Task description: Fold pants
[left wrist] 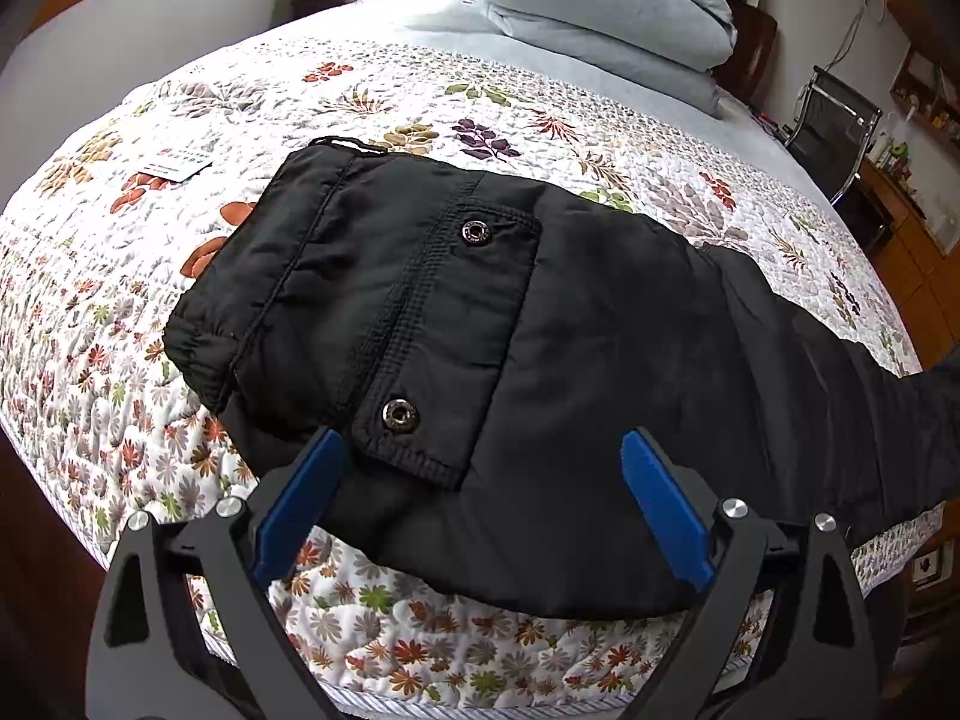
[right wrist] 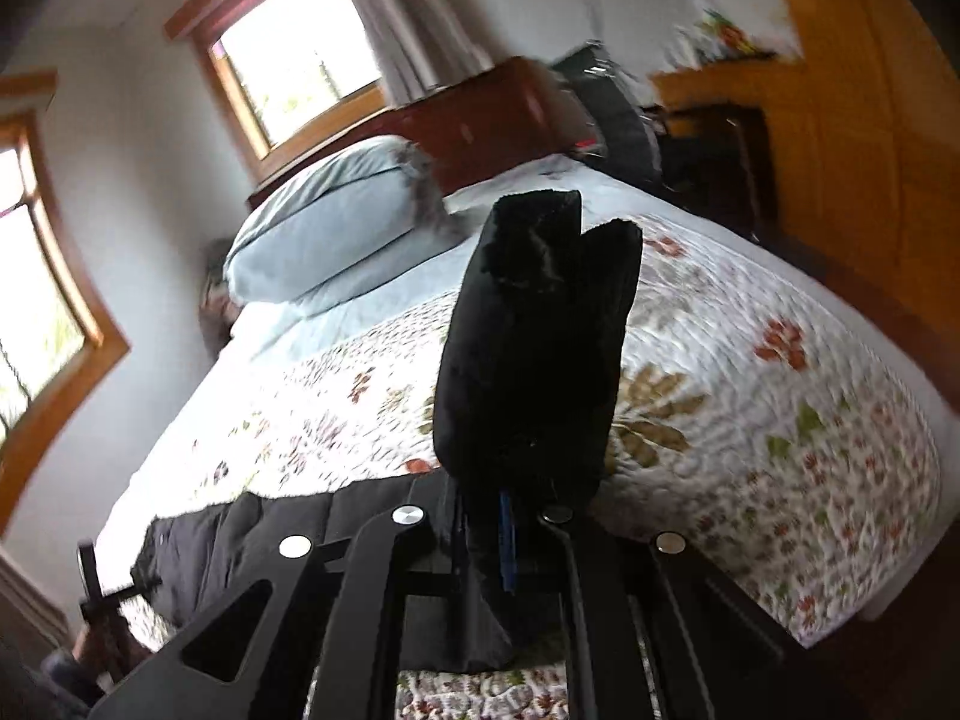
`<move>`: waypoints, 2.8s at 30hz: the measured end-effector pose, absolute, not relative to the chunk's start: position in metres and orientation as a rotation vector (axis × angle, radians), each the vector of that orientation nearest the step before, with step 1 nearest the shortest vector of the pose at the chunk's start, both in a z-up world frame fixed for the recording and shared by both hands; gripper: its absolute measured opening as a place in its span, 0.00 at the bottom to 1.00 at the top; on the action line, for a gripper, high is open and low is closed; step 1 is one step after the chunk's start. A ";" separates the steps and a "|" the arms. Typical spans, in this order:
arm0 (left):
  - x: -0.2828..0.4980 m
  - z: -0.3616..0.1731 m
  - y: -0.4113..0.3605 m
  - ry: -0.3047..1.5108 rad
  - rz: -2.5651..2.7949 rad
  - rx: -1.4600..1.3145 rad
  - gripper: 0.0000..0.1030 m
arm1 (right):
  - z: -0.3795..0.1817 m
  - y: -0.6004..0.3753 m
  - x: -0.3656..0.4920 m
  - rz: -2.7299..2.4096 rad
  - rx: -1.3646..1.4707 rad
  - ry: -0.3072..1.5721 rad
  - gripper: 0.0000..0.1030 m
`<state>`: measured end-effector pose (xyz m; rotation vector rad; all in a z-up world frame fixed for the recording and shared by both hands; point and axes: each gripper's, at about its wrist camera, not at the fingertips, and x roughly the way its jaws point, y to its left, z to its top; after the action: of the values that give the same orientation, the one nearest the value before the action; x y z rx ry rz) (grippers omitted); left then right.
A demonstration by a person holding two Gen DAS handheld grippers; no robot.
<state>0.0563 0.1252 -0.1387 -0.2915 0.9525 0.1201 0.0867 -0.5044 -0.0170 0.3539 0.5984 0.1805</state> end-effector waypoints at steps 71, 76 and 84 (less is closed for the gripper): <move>0.057 -0.141 0.125 0.948 0.100 -0.305 0.95 | -0.133 -0.286 0.103 0.499 -0.124 1.009 0.45; 0.057 -0.142 0.124 0.951 0.098 -0.300 0.96 | -0.126 -0.293 0.105 0.535 -0.047 0.997 0.15; 0.059 -0.144 0.125 0.952 0.097 -0.289 0.96 | -0.094 -0.291 0.088 0.655 -0.048 0.917 0.08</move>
<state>0.0585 0.1246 -0.1435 -0.2887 0.9523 0.0971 0.0884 -0.2914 -0.0939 -0.0475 0.9174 0.6548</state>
